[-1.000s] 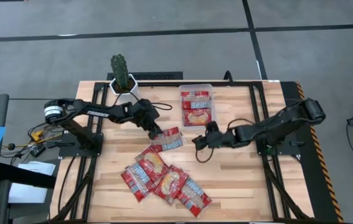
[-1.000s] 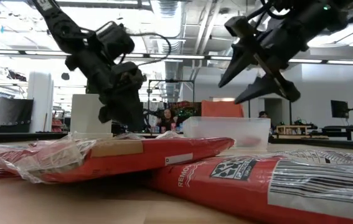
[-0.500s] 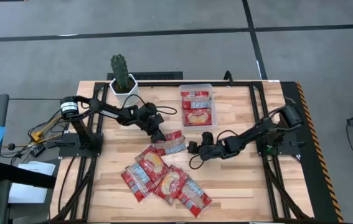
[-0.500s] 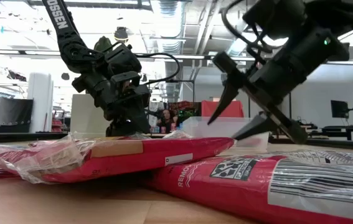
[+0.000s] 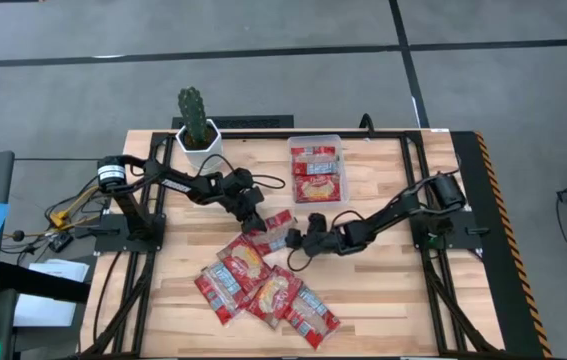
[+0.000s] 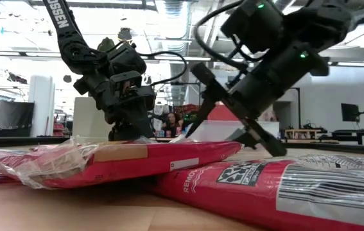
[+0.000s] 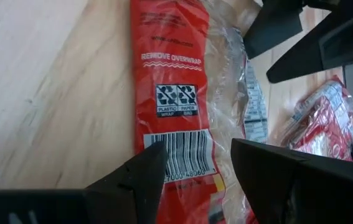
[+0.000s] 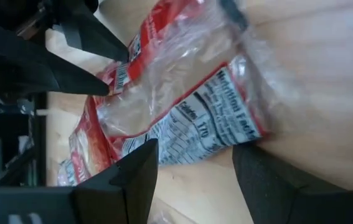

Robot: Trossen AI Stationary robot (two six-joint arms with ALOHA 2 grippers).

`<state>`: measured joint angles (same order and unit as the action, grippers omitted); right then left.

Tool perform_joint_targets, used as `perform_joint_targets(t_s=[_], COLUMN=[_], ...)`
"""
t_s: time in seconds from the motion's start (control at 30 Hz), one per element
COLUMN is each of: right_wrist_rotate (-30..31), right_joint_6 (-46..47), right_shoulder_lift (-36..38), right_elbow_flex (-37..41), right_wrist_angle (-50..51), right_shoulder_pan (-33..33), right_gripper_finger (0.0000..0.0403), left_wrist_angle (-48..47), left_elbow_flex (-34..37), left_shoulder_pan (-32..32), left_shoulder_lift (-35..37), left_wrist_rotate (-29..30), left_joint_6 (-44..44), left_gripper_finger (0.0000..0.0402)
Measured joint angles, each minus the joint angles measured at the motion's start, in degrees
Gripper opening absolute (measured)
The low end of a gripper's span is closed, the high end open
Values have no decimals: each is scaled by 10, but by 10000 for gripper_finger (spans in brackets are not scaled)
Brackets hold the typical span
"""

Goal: Sort popcorn bags into baskets
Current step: Put the popcorn bag into the transparent bin

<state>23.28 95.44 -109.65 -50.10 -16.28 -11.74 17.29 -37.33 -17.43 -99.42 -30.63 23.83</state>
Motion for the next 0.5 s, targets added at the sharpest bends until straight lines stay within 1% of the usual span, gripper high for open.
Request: perform_joint_targets(t_s=[0.17,0.4,0.5], right_wrist_rotate=[-20,-20,-21], right_joint_6=[-42,-69,-74], right_shoulder_lift=[-13,-36,-40], right_elbow_flex=[-25,-38,-49], right_wrist_angle=[2,-18,-15], right_shoulder_pan=[26,49,56], right_gripper_finger=[235,234,228], left_wrist_angle=[9,29,36], left_elbow_flex=[0,1,1], left_shoulder_pan=[6,22,31], left_shoulder_lift=[0,-1,-1], left_wrist_rotate=[0,-1,-1], left_joint_6=[3,9,10], left_gripper_finger=[178,178,178])
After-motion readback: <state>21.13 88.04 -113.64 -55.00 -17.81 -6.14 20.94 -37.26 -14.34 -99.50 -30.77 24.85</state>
